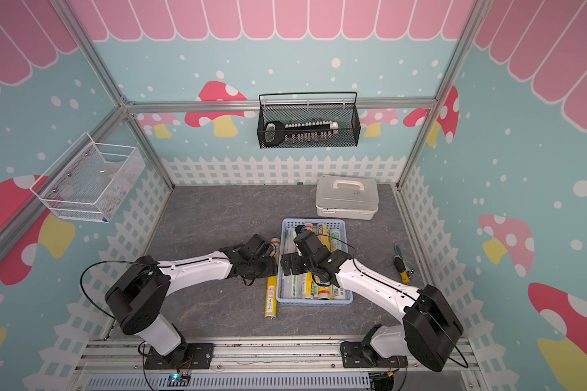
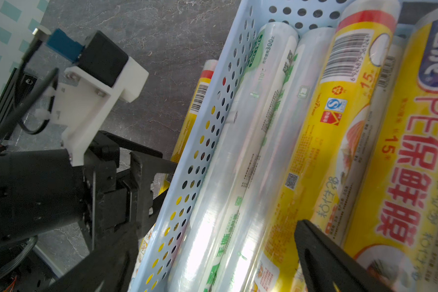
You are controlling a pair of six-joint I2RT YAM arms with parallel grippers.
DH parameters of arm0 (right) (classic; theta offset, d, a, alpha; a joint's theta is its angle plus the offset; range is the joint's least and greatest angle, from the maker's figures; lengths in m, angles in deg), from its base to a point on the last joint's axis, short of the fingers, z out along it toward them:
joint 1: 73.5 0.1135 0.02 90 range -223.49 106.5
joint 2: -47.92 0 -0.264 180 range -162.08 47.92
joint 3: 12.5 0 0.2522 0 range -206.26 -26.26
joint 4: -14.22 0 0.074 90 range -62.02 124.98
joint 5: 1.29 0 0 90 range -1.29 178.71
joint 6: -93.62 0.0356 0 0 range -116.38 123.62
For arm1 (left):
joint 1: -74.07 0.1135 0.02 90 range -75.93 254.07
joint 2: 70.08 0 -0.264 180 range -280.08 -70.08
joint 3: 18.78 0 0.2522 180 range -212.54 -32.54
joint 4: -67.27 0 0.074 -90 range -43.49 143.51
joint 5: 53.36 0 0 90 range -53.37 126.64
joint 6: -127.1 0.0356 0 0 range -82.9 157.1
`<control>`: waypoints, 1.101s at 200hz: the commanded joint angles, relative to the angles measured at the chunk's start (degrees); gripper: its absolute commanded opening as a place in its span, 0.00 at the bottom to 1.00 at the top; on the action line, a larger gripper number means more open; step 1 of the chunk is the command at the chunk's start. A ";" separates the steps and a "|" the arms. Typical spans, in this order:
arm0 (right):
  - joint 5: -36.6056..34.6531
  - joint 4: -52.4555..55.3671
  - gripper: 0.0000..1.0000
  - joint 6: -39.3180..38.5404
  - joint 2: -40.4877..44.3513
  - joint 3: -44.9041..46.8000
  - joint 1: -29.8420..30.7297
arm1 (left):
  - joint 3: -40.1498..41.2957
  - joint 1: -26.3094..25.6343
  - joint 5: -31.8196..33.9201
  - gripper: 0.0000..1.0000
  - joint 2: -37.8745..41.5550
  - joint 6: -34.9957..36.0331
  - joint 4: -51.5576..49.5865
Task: Put the plastic wrap into the basket
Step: Pick up the plastic wrap from the center of the board.
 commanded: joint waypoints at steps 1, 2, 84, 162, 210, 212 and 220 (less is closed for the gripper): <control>-0.75 1.12 0.98 0.56 -0.41 -1.29 0.25 | -1.32 -0.70 4.07 0.68 -1.65 0.69 -3.77; -0.76 1.15 0.98 0.52 -0.41 -1.28 0.25 | -1.38 -0.80 4.32 0.68 -1.75 0.71 -3.91; -1.27 1.20 0.98 0.67 -0.09 -0.97 0.25 | -4.54 -1.77 12.05 0.60 -4.08 -1.85 -13.01; -1.79 1.34 0.98 0.63 0.03 -0.74 0.26 | -5.39 -3.63 12.93 0.52 -6.79 -4.02 -14.62; -3.00 1.37 0.98 0.70 1.46 0.18 0.24 | -5.92 -3.62 13.57 0.36 -7.28 -2.94 -14.93; -3.10 1.43 0.98 0.72 1.55 0.19 0.31 | -5.90 -3.62 13.55 0.35 -7.07 -2.88 -14.93; -3.43 1.43 0.98 0.75 1.94 0.38 0.24 | -5.90 -3.62 13.84 0.31 -6.25 -2.74 -14.95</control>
